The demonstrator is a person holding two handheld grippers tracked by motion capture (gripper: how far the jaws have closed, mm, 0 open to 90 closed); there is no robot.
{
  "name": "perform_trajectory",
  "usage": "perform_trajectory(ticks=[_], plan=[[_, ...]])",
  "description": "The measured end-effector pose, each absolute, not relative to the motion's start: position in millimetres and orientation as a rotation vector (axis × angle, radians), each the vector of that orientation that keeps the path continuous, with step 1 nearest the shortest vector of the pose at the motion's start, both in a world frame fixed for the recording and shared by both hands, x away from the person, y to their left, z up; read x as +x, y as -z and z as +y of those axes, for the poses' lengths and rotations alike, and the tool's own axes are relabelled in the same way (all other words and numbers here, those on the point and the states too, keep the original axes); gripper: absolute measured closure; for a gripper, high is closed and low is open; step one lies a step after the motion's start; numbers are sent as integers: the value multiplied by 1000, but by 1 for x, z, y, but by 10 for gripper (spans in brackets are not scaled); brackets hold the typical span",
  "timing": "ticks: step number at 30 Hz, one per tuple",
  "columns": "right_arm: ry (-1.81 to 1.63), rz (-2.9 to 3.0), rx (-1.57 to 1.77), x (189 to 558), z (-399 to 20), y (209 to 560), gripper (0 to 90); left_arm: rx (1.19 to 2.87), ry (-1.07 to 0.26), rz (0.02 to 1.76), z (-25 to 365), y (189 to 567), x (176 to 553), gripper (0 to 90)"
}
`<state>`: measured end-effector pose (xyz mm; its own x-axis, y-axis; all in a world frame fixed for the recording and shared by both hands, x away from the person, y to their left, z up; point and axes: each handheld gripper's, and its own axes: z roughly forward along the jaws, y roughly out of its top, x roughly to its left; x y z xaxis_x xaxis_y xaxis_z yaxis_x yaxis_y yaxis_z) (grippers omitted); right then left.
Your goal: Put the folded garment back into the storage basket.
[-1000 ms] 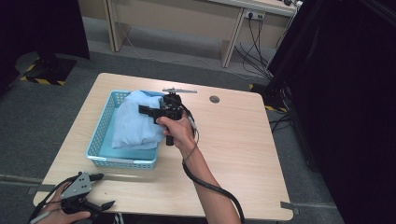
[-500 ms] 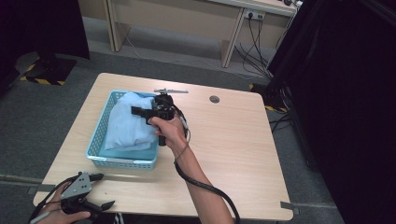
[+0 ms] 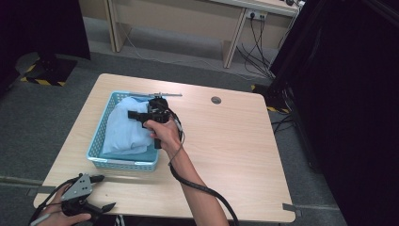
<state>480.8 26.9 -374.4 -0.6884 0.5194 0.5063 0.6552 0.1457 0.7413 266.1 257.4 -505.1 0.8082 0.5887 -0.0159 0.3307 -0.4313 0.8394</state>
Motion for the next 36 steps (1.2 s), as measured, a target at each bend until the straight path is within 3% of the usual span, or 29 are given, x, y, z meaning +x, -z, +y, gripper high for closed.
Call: perform_trajectory(ticks=[30, 36], plan=[[1464, -2323, -1257, 490, 42, 406, 730, 2058, -348, 678, 257, 505, 266, 0], [1427, -2354, -1256, 490, 46, 408, 676, 2058, -347, 678, 258, 505, 266, 0]])
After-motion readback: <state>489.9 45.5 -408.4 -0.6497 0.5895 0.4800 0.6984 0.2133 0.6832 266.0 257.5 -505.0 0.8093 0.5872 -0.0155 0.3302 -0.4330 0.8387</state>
